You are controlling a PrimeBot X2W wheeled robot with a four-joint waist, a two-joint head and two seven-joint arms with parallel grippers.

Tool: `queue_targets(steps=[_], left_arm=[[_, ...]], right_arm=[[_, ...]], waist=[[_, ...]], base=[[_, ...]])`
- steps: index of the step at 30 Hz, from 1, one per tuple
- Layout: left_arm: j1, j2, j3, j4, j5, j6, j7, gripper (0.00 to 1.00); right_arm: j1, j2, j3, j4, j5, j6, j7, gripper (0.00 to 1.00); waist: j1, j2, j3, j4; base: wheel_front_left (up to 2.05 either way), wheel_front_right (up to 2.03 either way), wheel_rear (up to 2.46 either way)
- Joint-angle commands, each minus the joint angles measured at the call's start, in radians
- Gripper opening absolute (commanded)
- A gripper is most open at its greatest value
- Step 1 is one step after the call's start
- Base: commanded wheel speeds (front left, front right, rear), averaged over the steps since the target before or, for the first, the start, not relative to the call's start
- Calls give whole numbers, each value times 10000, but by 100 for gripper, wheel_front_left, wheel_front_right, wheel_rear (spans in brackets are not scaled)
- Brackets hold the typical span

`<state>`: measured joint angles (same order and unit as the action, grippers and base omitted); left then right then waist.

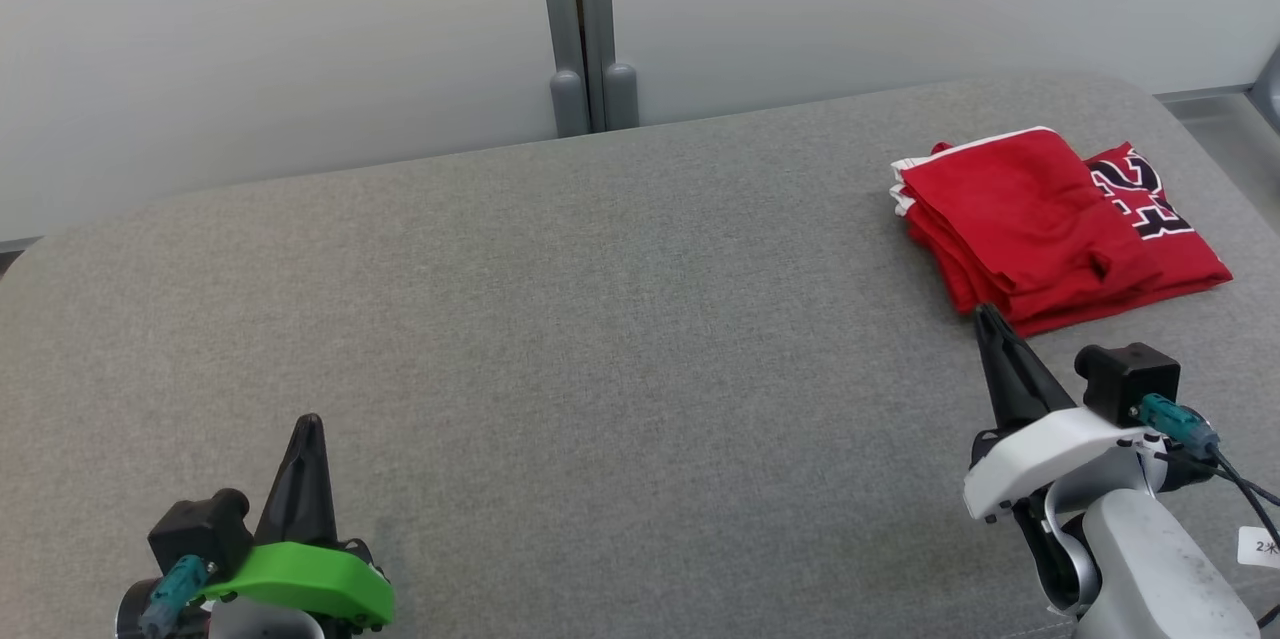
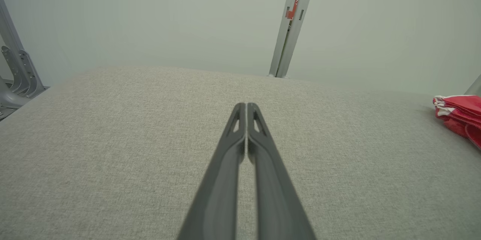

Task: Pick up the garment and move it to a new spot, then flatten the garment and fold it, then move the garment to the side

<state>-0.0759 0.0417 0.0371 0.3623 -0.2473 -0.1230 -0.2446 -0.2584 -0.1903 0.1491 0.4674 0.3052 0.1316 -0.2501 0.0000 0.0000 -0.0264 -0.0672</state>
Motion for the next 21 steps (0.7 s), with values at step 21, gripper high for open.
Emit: queue_targets(steps=[21], left_arm=[[-193, 66, 235, -477, -3845, -25, 969, 0]], right_arm=[[242, 342, -776, -773, 3681, -3, 997, 0]], waist=[[0, 0, 52, 117]], base=[[0, 0, 0]])
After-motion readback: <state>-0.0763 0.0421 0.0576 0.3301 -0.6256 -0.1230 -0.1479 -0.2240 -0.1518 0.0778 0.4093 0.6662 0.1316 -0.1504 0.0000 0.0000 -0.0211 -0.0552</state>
